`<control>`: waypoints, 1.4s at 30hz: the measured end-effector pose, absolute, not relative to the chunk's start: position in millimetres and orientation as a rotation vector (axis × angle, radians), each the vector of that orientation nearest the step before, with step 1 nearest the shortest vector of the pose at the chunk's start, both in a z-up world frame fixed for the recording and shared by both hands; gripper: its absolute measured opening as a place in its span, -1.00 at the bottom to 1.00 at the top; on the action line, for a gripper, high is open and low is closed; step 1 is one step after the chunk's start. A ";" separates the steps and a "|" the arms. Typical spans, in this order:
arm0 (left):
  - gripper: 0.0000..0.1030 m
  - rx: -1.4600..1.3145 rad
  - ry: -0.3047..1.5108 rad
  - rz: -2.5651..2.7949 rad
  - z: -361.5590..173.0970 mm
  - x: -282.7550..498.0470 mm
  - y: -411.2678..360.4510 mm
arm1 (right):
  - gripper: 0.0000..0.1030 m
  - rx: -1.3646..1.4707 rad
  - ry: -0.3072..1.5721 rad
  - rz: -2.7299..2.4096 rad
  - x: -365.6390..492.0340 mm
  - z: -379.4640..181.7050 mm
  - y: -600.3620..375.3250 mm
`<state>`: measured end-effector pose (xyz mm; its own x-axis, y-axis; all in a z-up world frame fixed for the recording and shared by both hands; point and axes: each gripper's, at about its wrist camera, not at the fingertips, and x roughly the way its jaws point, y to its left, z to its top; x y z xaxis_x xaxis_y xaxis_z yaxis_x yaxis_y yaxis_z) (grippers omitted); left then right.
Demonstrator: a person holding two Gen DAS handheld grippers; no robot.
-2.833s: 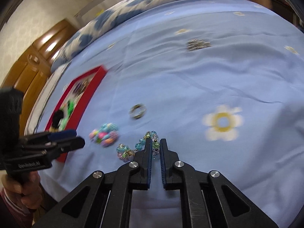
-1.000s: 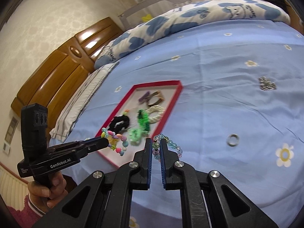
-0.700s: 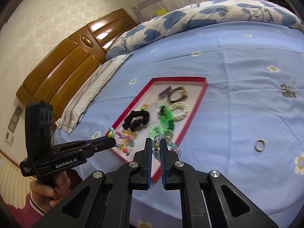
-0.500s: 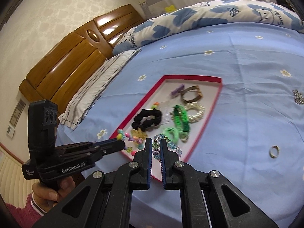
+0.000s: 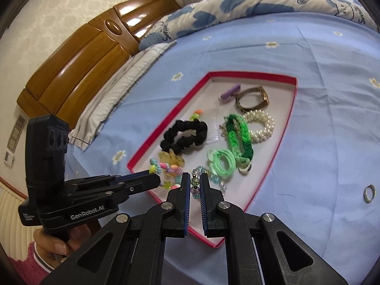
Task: Organize jewelry
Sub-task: 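Carry both bead bracelets into the box and open both tools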
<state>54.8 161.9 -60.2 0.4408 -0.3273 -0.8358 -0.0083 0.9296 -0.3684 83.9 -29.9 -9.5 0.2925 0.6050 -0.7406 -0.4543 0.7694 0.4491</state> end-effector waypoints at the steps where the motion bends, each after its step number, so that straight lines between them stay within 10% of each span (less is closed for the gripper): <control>1: -0.85 -0.345 1.108 -0.203 -62.3 55.5 161.8 | -0.86 0.163 1.068 0.706 85.2 -12.7 -30.0; 29: -0.84 -0.320 1.164 -0.189 -75.4 62.3 155.9 | -0.75 0.141 1.145 0.673 98.5 -43.2 -31.8; 42: -0.33 -0.297 1.149 -0.181 -67.5 59.7 151.0 | -0.52 0.176 1.108 0.663 94.0 -29.4 -42.4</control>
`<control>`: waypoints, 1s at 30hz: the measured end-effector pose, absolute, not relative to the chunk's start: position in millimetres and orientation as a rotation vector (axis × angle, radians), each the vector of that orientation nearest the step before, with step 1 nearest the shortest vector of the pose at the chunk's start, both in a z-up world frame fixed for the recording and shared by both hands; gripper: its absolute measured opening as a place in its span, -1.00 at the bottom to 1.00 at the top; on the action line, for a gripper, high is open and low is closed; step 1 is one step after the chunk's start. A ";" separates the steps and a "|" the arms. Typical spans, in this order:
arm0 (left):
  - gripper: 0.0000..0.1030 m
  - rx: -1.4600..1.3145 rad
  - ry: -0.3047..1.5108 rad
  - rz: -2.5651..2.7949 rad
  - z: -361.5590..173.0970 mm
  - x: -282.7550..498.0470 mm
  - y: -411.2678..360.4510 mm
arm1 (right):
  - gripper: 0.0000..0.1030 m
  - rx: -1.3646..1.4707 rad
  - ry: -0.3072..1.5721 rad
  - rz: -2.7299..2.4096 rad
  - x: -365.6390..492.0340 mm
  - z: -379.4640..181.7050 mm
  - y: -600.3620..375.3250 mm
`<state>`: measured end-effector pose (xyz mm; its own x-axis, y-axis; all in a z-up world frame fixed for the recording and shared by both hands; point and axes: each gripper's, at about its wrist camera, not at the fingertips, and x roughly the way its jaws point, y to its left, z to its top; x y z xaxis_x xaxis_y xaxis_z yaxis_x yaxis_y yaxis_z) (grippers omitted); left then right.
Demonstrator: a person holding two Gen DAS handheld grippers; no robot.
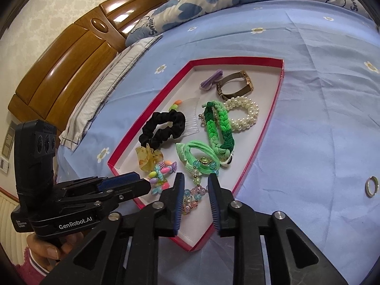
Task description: Organize jewelry
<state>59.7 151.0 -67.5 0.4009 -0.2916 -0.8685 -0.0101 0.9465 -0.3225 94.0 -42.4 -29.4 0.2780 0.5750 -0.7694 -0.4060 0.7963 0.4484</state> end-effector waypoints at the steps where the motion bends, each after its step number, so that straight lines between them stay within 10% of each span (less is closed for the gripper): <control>1: -0.29 -0.300 1.147 -0.182 -66.4 59.2 151.1 | -0.48 0.182 1.106 0.662 93.5 -28.2 -43.9; 9: 0.51 -0.288 1.076 -0.129 -46.7 36.0 154.7 | -0.03 0.249 1.036 0.645 88.3 -13.1 -60.4; 15: 0.54 -0.378 1.054 -0.094 -44.4 17.9 171.2 | 0.38 0.334 1.004 0.659 82.1 -8.3 -74.3; 30: 0.68 -0.354 0.995 0.010 -25.8 -24.5 167.0 | 0.63 0.417 0.923 0.681 40.9 -2.3 -93.4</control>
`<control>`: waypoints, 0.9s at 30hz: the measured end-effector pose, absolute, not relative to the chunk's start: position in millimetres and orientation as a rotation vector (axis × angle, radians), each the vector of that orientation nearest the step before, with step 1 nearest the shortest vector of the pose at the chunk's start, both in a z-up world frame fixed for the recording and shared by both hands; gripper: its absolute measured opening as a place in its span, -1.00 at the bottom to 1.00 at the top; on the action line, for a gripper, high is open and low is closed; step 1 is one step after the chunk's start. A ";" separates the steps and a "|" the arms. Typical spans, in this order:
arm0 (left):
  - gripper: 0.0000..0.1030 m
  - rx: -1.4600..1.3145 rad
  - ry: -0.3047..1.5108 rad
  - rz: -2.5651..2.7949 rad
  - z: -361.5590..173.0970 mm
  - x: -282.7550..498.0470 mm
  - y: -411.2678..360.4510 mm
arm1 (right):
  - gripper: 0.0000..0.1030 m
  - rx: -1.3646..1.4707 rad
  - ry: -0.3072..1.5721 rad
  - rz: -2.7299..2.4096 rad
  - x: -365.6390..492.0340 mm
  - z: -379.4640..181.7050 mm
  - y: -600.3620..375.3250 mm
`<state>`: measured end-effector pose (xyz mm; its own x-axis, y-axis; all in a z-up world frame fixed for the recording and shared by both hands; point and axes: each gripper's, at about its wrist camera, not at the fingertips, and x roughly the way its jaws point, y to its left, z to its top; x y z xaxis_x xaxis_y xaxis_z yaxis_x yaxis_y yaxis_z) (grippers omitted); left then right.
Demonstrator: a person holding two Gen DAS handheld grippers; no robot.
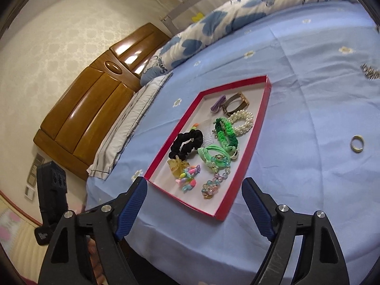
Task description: Organize jewelry
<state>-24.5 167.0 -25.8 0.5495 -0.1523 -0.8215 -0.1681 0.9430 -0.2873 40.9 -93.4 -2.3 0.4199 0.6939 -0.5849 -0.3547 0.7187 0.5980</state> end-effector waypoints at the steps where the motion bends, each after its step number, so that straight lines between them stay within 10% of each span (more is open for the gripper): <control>1: 0.68 -0.345 0.994 0.015 -25.3 -26.9 166.1 | 0.63 0.394 0.919 0.683 37.2 -1.7 -94.1; 17: 1.00 -0.070 0.771 0.120 43.1 -49.5 144.7 | 1.00 0.027 0.669 0.627 -1.9 94.5 -97.0; 27: 1.00 -0.057 0.872 0.178 -9.2 -37.6 144.1 | 1.00 0.056 0.725 0.582 0.8 35.9 -87.0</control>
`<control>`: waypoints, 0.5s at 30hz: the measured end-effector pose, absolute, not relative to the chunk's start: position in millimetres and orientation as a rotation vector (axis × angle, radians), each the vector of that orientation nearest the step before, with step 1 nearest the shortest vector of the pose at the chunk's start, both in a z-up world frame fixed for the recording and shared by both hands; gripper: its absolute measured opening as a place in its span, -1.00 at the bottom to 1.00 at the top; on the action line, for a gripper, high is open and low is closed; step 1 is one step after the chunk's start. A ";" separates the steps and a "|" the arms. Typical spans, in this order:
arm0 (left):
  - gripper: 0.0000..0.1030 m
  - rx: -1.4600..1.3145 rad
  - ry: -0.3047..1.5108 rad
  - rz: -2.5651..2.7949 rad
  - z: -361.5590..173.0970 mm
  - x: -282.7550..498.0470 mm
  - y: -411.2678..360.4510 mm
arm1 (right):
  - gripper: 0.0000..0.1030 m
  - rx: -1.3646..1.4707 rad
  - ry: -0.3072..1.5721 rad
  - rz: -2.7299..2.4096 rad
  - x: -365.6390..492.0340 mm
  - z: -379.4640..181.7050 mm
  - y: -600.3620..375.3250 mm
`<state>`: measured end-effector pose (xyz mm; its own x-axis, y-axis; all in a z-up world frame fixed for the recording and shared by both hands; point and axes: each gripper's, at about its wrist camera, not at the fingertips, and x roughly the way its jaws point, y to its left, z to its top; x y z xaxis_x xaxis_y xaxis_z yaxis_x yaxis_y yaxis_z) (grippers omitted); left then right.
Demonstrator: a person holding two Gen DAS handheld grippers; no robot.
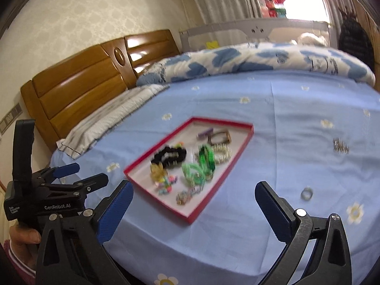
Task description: Organize jewelry
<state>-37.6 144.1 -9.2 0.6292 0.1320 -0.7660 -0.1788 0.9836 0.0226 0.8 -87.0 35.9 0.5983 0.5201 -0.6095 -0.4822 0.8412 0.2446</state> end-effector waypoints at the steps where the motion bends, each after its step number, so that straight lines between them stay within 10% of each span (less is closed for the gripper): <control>1: 1.00 -0.052 0.893 0.185 -14.4 -37.3 143.3 | 1.00 0.055 0.740 0.584 -0.1 30.1 -86.2; 15: 1.00 -0.021 0.892 0.174 -11.6 -53.6 128.6 | 1.00 0.049 0.826 0.524 -3.6 10.4 -91.3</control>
<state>-53.6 128.6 -11.6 0.6149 0.1427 -0.7756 -0.1599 0.9856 0.0545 -3.6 -91.3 10.4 0.5589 0.4626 -0.6882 -0.4256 0.8723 0.2407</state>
